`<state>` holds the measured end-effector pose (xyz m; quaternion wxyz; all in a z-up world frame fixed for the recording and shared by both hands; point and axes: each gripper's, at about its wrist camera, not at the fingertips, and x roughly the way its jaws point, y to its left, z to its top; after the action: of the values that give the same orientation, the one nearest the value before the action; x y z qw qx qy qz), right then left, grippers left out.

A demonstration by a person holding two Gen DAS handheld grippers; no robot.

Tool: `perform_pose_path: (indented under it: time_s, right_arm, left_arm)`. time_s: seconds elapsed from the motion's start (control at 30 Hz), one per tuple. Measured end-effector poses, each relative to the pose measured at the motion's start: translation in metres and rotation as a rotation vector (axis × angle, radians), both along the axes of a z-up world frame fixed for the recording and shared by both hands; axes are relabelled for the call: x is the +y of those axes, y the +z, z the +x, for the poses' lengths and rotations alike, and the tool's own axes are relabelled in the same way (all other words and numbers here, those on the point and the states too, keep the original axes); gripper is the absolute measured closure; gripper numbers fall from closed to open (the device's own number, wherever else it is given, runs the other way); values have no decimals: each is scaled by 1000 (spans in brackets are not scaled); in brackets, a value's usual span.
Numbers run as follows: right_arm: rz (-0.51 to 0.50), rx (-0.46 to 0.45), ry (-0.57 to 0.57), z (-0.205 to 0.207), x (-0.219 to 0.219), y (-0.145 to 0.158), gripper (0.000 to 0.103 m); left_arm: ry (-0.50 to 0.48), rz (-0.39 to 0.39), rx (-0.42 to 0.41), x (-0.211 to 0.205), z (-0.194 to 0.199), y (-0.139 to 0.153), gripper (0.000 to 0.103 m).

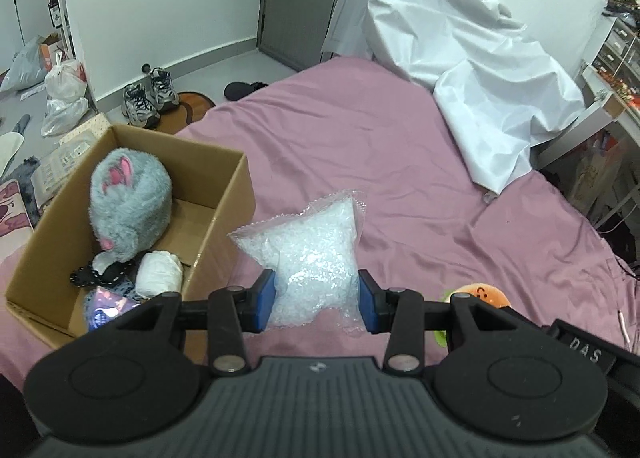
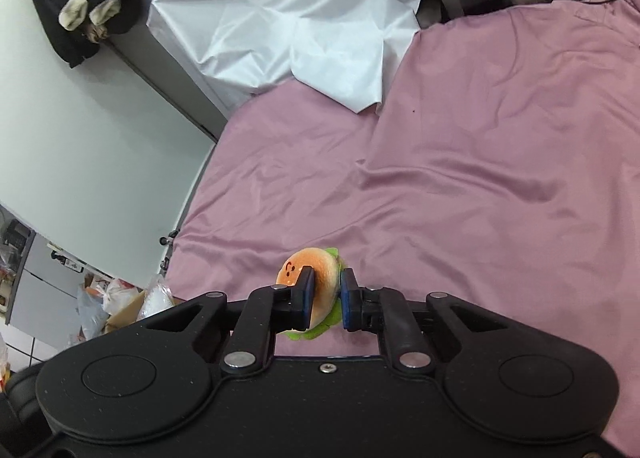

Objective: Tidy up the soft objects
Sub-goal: 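Carry the filling bag and burger plush over the box with both grippers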

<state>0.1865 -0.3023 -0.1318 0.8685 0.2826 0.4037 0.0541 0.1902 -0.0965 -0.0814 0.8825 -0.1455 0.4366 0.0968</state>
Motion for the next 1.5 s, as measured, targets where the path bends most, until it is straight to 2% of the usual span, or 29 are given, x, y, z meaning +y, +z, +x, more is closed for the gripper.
perform_pose_path:
  time_s: [0.27,0.73,1.17,1.5]
  right_arm:
    - [2,-88,42,-26,2,25,89]
    - [-25,-175,105,-69,18,49,89]
    - [-40,-258,178,-76,44,71,89]
    - [-46,-274,224,-76,68,75,89]
  left_arm:
    - [-17,-7,-29,7,-19,18,61]
    - [-63,-27,-59,26,-48,35,61]
    - [-110,-13,-90,53,-61,50,61]
    - [-82,-20,-102,87,-63,54,61]
